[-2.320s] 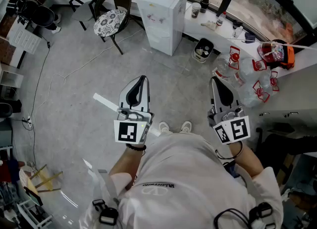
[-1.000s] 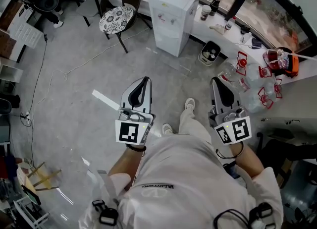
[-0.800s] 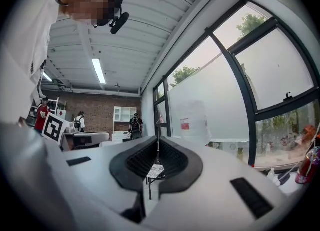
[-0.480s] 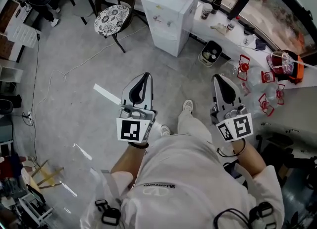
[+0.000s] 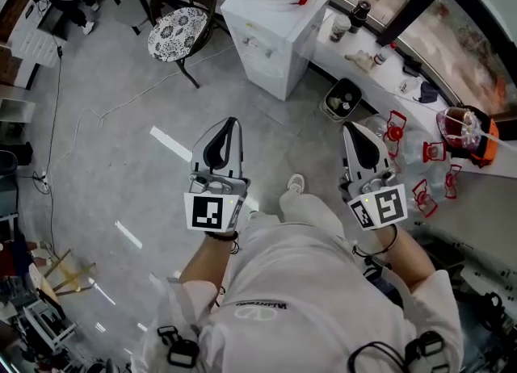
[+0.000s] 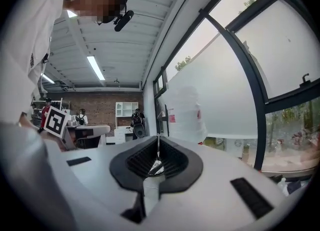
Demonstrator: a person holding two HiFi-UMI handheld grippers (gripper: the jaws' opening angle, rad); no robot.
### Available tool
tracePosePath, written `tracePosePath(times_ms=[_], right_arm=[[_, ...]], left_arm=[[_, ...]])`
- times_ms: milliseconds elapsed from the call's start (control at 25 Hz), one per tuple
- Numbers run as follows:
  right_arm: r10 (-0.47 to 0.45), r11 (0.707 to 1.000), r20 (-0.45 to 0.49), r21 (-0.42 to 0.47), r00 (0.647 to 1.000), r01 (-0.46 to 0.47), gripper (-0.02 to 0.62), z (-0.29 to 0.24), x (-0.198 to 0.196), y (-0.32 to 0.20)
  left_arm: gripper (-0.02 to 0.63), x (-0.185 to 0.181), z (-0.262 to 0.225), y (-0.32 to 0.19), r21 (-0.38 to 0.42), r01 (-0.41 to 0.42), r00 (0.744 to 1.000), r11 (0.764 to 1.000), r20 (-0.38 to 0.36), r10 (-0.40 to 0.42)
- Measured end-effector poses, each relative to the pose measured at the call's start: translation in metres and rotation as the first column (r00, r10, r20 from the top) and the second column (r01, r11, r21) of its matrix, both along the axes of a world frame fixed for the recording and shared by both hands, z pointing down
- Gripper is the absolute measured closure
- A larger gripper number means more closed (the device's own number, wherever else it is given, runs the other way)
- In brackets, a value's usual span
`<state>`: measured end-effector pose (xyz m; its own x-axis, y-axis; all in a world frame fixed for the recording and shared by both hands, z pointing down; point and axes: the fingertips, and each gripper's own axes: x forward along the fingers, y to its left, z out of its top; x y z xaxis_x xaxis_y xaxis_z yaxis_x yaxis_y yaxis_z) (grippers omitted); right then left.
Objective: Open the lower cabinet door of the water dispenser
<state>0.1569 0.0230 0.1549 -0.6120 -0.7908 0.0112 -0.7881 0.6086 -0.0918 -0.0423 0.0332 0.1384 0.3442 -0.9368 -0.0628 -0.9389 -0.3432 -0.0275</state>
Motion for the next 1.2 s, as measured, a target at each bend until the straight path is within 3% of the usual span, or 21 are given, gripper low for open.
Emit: tracePosePath(times_ms=[240,520,920,1200], right_arm=[[-0.056,0.998,-0.005,-0.007,0.998,0.056,0.574,0.044,0.005,-0.055],[-0.059,0.998,0.028,-0.025,0.998,0.06,0.575,0.137,-0.01,-0.108],[-0.055,0.998,0.096,-0.003,0.994,0.056,0.574,0.358,-0.038,-0.167],[-0.066,0.998,0.068,-0.009,0.995,0.066,0.574,0.509,-0.045,-0.203]], left_arm=[[0.603,0.022,0.032,-0.041,0.001,0.021,0.999,1.0,0.041,-0.021],[0.603,0.032,0.123,-0.098,-0.006,0.007,0.998,1.0,0.056,-0.006],[0.603,0.015,0.347,-0.17,0.037,-0.053,0.995,0.998,0.082,0.049],[0.603,0.013,0.492,-0.204,0.038,-0.077,0.994,0.996,0.081,0.074]])
